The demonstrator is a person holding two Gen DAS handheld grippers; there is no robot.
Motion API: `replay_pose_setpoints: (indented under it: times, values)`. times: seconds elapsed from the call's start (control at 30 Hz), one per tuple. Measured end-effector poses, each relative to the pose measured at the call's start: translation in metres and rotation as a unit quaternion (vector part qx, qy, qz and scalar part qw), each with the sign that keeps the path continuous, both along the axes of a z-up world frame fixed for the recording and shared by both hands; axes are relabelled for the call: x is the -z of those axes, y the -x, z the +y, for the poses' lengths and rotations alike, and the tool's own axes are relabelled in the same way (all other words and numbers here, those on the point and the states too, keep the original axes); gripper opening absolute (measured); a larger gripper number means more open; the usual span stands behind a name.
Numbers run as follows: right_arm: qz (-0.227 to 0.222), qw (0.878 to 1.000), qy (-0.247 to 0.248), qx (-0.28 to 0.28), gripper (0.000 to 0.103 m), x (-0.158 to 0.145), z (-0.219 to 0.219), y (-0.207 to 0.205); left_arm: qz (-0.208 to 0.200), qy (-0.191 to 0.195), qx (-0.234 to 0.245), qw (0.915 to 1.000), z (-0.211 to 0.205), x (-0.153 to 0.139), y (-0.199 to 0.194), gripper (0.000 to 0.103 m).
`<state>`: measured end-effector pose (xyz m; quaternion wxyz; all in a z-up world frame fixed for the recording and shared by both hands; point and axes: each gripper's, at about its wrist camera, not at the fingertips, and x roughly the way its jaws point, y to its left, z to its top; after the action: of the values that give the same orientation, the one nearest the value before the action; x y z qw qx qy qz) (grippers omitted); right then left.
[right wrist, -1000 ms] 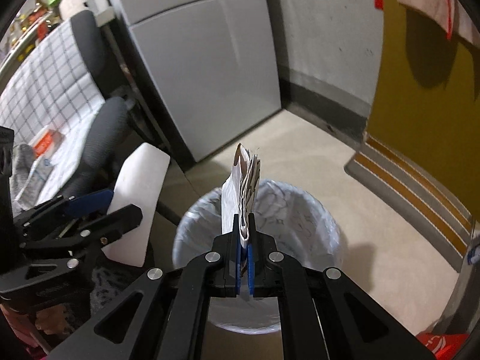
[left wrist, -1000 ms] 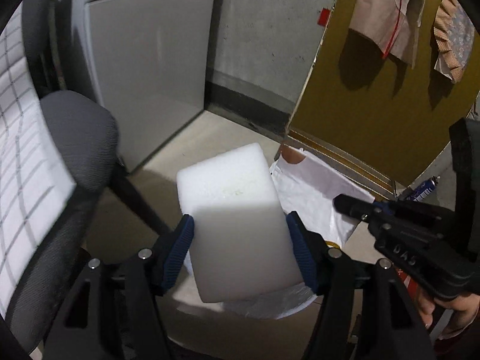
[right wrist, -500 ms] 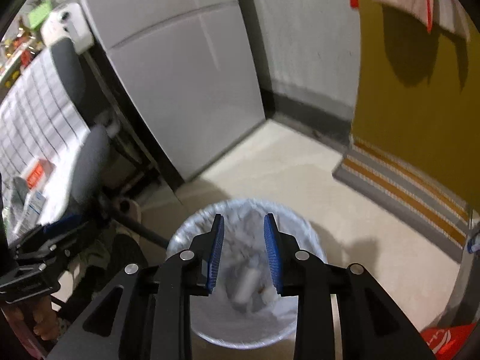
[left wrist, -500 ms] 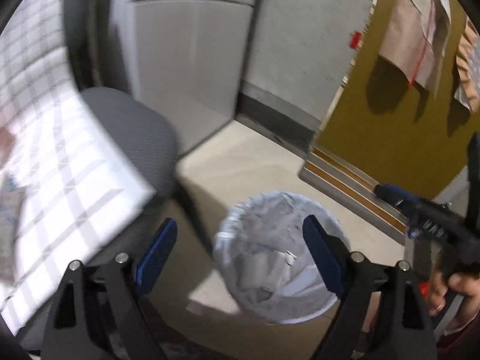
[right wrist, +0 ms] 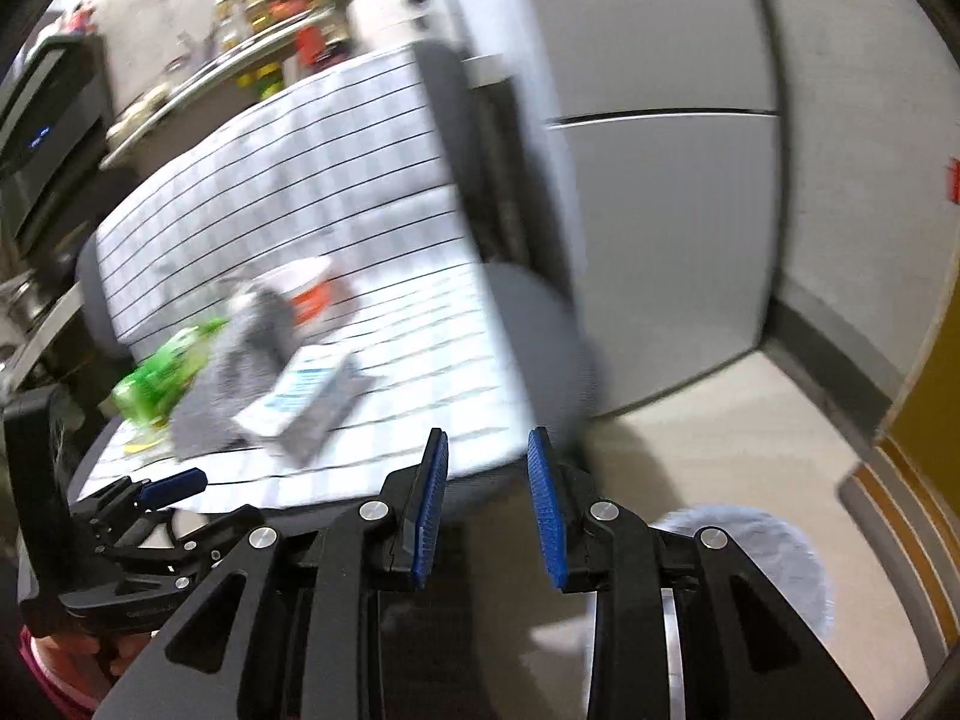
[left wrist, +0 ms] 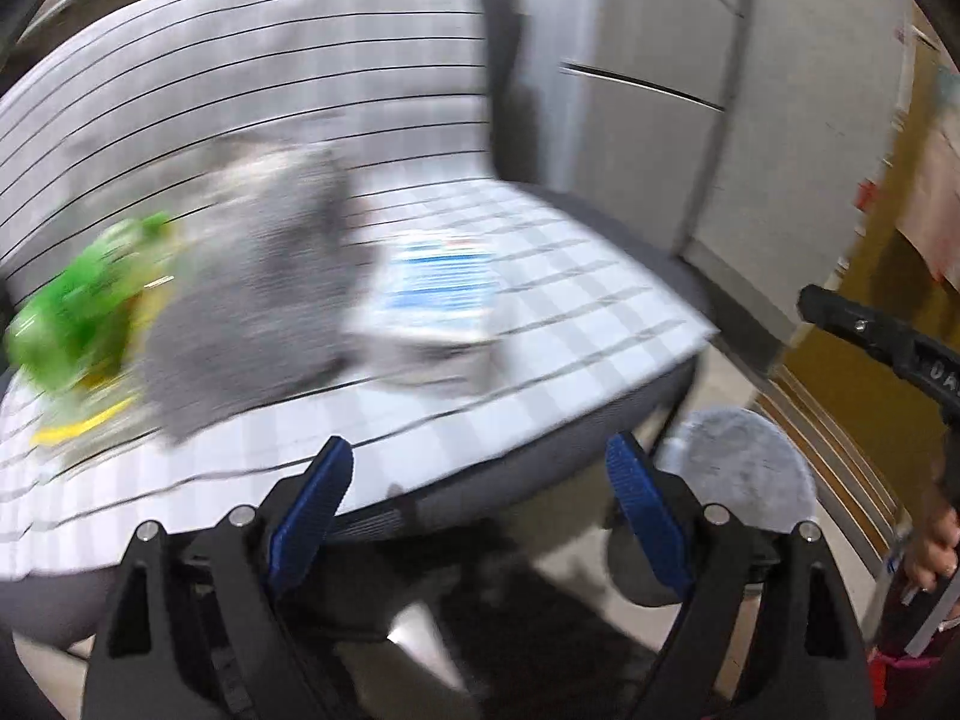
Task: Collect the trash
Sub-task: 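Move both open tools back toward the items on the chair, then grasp the grey cloth with the left tool and lift it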
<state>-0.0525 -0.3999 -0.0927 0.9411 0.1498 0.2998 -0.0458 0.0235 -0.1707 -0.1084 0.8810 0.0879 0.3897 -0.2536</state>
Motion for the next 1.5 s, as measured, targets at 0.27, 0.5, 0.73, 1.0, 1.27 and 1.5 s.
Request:
replay_pose_setpoints:
  times: [0.27,0.5,0.73,1.0,1.27,1.5]
  values:
    - [0.017,0.997,0.034,-0.061,0.072,0.003,0.085,-0.057,0.002,-0.007,-0.115,0.9933,0.095,-0.002,-0.026,0.086]
    - [0.043,0.99,0.124,-0.056,0.086,0.021,0.148,-0.111,0.017,0.013,-0.16,0.9869,0.135,0.005,-0.038,0.088]
    - [0.095,0.982,0.161,0.003,0.086,0.043,0.155,-0.146,0.026,0.015,-0.156,0.9873,0.142,0.013,-0.038,0.088]
    - [0.112,0.981,0.157,0.029,0.086,0.049,0.113,-0.127,0.01,0.017,-0.126,0.9918,0.122,0.008,-0.051,0.088]
    - [0.063,0.992,0.106,-0.005,0.086,0.031,0.077,-0.108,0.004,0.024,-0.093,0.9953,0.071,0.0,-0.086,0.088]
    - [0.028,0.997,0.07,-0.011,0.086,0.02,0.053,-0.086,0.026,-0.023,-0.104,0.994,0.025,0.022,-0.128,0.081]
